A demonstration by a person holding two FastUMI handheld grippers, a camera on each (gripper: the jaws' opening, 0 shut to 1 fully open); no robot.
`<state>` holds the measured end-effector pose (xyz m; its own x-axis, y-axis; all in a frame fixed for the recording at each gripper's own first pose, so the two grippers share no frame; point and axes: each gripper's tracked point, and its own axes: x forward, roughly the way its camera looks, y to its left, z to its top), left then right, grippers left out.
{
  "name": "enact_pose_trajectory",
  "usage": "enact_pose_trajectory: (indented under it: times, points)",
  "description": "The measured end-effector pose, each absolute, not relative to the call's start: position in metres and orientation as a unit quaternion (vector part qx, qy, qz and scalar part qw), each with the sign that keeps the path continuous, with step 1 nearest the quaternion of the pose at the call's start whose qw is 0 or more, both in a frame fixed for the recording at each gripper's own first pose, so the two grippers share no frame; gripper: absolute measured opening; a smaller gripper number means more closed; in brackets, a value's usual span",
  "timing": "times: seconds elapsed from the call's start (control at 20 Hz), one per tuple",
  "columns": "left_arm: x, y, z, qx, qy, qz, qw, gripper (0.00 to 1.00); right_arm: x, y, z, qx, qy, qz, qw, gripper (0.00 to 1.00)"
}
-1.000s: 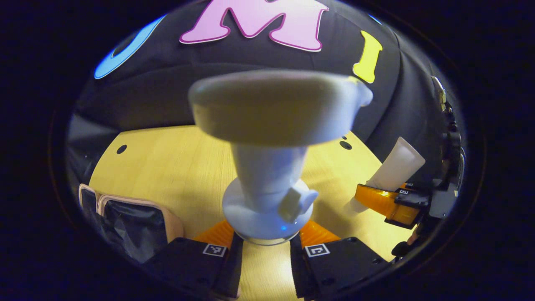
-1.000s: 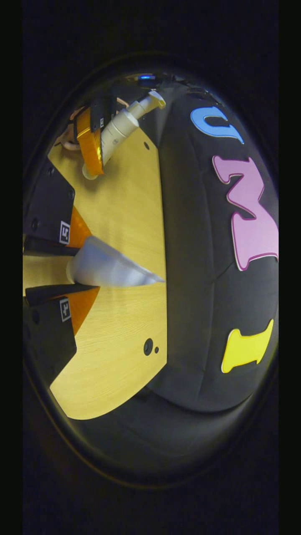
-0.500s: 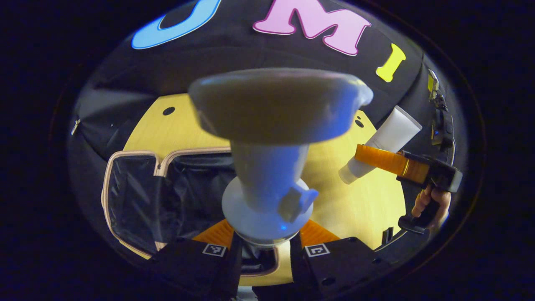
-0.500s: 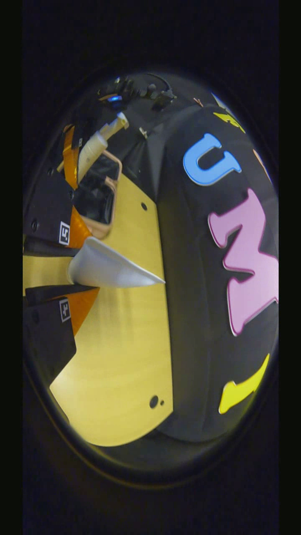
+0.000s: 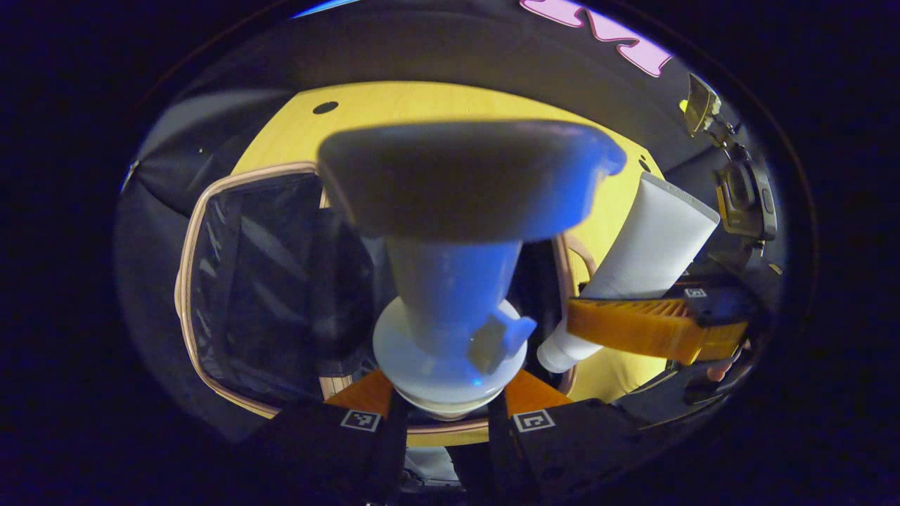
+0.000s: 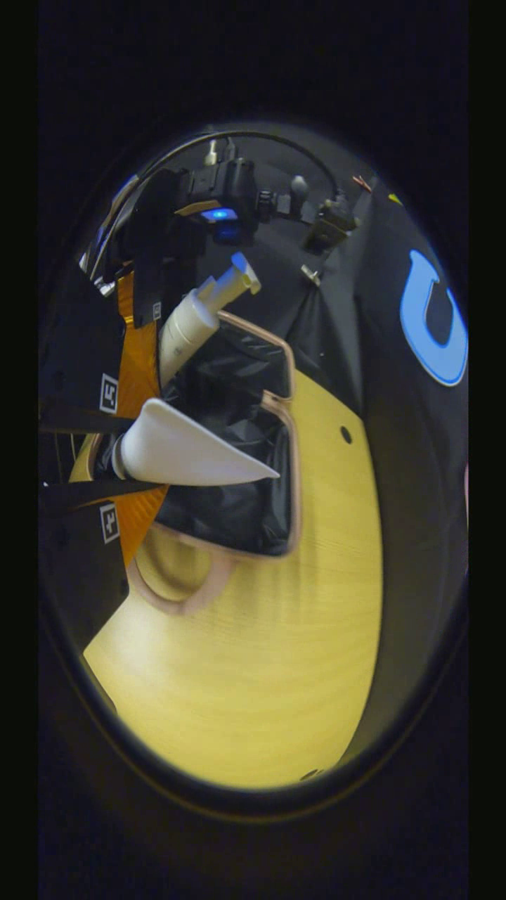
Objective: First open the suitcase, pack the skin care products into it, and then close the suitcase.
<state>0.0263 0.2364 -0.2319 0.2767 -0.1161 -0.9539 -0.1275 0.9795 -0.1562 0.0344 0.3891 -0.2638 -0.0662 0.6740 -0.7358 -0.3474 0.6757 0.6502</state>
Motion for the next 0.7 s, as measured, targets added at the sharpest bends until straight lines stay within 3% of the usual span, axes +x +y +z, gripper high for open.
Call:
enact_pose_trajectory:
  times: [0.2,0.25,0.3,0.45,0.55,0.65,0.7]
  points:
    - [0.021,0.247,-0.257,-0.113,0.651,-0.011,0.751,0.54,0.02,0.38,-0.287,0.097,0.697,0.323,0.632,0.32]
    - [0.019,0.252,-0.264,-0.11,0.663,-0.01,0.741,0.53,0.016,0.376,-0.29,0.091,0.713,0.305,0.625,0.24]
    - [0.018,0.257,-0.268,-0.107,0.67,-0.008,0.735,0.58,0.014,0.371,-0.288,0.095,0.717,0.296,0.624,0.24]
    - [0.017,0.258,-0.289,-0.127,0.687,-0.014,0.716,0.53,0.019,0.364,-0.273,0.096,0.726,0.276,0.623,0.24]
    - [0.018,0.251,-0.294,-0.142,0.694,-0.015,0.706,0.58,0.022,0.365,-0.266,0.096,0.731,0.259,0.624,0.34]
    - [0.019,0.248,-0.298,-0.148,0.696,-0.012,0.703,0.58,0.029,0.357,-0.256,0.105,0.734,0.252,0.622,0.3]
    - [0.02,0.247,-0.298,-0.148,0.695,-0.014,0.703,0.6,0.034,0.349,-0.253,0.114,0.733,0.255,0.62,0.41]
